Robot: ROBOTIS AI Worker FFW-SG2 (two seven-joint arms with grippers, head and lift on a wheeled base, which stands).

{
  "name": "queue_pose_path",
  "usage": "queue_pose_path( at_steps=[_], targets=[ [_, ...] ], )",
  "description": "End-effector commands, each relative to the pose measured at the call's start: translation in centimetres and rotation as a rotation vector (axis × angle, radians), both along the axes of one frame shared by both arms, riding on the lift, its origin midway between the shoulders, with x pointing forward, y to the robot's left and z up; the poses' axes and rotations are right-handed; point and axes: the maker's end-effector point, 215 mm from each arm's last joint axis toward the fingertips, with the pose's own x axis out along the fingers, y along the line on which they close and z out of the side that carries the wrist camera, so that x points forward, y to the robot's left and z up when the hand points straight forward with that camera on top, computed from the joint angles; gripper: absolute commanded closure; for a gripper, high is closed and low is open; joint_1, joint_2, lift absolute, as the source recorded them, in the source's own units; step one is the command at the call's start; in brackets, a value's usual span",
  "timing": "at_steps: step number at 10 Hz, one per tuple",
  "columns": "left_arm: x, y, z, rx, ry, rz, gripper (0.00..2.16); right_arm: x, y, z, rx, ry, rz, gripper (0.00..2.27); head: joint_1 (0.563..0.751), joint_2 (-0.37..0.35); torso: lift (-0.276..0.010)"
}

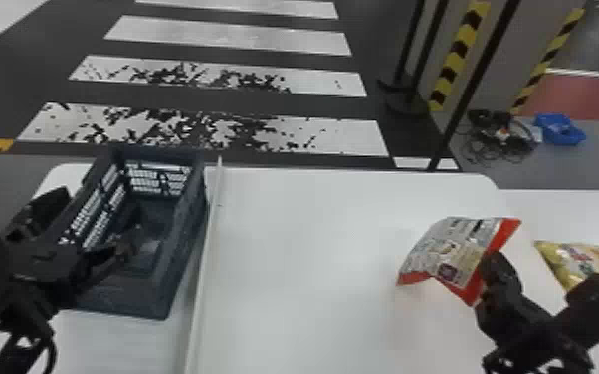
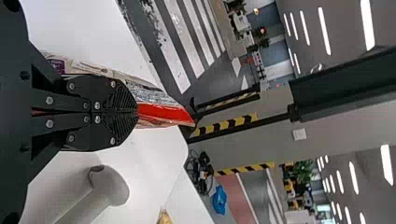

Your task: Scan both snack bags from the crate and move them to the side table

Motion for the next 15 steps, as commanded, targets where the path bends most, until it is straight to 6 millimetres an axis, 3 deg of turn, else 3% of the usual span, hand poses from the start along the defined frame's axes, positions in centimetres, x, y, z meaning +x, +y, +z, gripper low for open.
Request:
queue_pose_path(
  at_steps=[1,3,5,9,11,12,15],
  targets=[
    [0.0,0.1,-0.2,-0.001,-0.001,0.001,0.07,-1.8,-1.2,-1.4,0.064,0.004,-0.049,2.24,0.695,-0.151,-0.095],
    [0.0,-0.1,-0.3,-0.011,-0.009,-0.001,0.07,-4.0,-1.1,-2.6,0.082,0.022,-0.081,2.24,0.695,-0.184,-0.095],
    [0.1,-0.5,-1.0,-0.016,-0.011,-0.014,0.07,-6.0,0.3,-3.6,0.113,0.039,-0.087,2.24,0.695,-0.187,-0.095],
    [0.9,-1.3,-0.8,-0.020,-0.025,-0.037,0.07,-8.1,4.0,-5.4,0.161,0.095,-0.082,2.24,0.695,-0.171,-0.095],
    [1.1,-1.2,-0.7,-0.016,-0.026,-0.044,0.07,-8.3,6.1,-6.3,0.211,0.096,-0.084,2.24,0.695,-0.146,-0.095],
    [1.1,-1.1,-0.8,-0.017,-0.023,-0.042,0.07,-7.4,6.5,-6.2,0.221,0.076,-0.074,2.24,0.695,-0.126,-0.095],
    [1.1,-1.0,-1.0,-0.014,-0.023,-0.044,0.07,-5.4,6.2,-7.1,0.316,0.026,-0.124,2.24,0.695,-0.104,-0.095]
  ],
)
